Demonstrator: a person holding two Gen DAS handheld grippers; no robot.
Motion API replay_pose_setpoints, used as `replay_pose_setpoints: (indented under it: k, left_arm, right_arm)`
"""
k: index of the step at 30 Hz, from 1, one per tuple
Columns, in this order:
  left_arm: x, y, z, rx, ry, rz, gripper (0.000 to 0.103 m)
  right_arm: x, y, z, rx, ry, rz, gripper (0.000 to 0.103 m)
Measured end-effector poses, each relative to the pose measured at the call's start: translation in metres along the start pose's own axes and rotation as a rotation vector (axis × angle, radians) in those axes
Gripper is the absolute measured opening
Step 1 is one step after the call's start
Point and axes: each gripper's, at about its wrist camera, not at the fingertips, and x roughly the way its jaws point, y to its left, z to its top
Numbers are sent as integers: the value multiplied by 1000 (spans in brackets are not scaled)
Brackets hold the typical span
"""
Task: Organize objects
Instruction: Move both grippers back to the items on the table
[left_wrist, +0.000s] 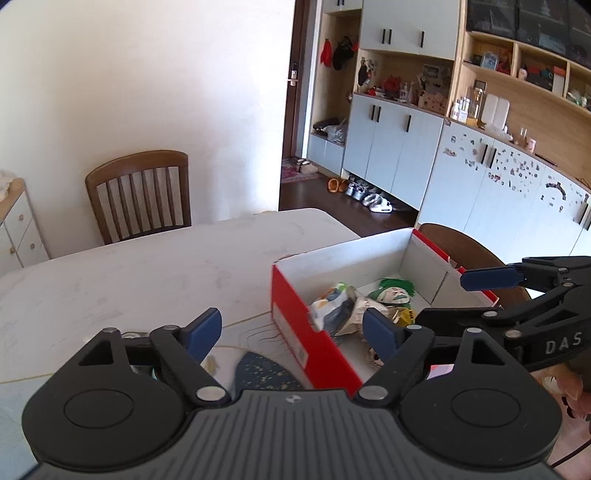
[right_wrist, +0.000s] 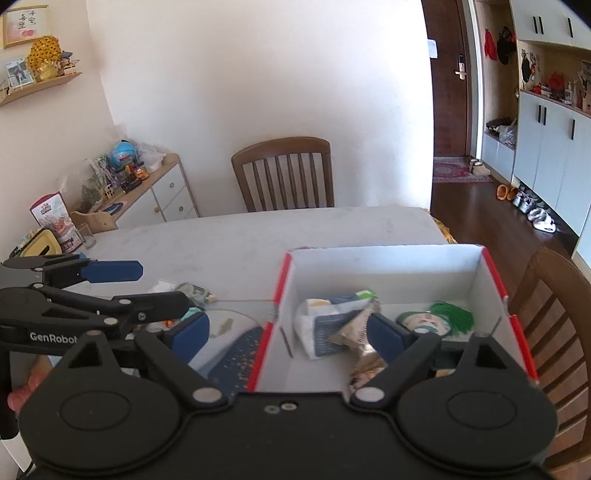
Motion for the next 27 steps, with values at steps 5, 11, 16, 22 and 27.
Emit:
replay_pose_setpoints:
  k: [5,11,16,22,27]
  left_arm:
    - [-8,22,-7,-18,-4,18,87]
    - [-16,47,-18,-33,-8,26,97]
    - [-22,73,-27,-43,-28,48,103]
    - [-24,108,-36,-79,-34,70,103]
    - [-21,144,-51,-129,-9,101,103]
  right_arm:
    - [4,24,-2,-17,-23,8,101]
    - [16,46,-1,-22,-13,15,102]
    - [31,62,0,-25,8,20,102]
    - [55,87,1,-47,42,30,102]
    - [75,106,4,-68,65,37,102]
